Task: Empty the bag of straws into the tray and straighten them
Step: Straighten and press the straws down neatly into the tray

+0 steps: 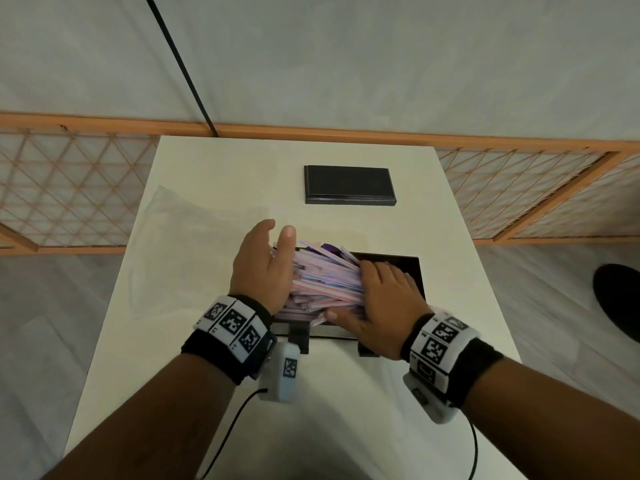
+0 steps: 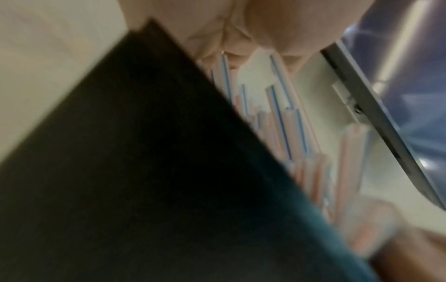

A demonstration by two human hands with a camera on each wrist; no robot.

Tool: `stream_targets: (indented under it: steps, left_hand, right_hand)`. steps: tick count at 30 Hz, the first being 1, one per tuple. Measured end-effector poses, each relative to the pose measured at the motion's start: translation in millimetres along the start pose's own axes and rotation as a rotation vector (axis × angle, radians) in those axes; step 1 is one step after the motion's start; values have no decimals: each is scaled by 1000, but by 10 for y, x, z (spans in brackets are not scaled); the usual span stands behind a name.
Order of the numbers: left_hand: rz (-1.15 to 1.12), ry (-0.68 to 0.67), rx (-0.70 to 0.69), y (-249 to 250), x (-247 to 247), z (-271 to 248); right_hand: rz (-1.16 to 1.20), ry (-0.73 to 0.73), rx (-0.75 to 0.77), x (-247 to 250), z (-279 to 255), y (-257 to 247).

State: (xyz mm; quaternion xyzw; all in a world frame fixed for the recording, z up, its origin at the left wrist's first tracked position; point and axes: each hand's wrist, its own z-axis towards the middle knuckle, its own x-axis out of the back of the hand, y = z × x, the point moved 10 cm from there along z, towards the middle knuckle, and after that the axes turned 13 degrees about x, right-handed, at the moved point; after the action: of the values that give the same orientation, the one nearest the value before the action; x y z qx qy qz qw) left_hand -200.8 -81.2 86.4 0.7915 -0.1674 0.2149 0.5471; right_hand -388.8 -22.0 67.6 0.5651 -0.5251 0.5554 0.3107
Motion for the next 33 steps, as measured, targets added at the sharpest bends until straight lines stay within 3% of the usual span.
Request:
stream_targets:
  steps: [3,11,15,19,23,28,33]
  left_hand:
    - [-221,-5,82,-116,-27,47]
    - [-438,122,-28,-107,119,-31]
    - [-319,91,-67,-15,54,-96]
    - [35,99,-193,95,-77,-140]
    - [38,172,-218,124,-2,-181]
    - [135,139,-245,113,-77,-172]
    - [188,185,-273,188,-44,-196]
  right_hand:
    - [9,-32,-32,-109,48,-6]
    - [97,21,34,-76,254,-175]
    - [118,30,56,-53,334,-264]
    - [255,135,140,17,374,-349]
    - [330,184,185,89,350,-382]
    - [86,136,80,107,167,-162]
    - [47,27,-33,-119,15,-15]
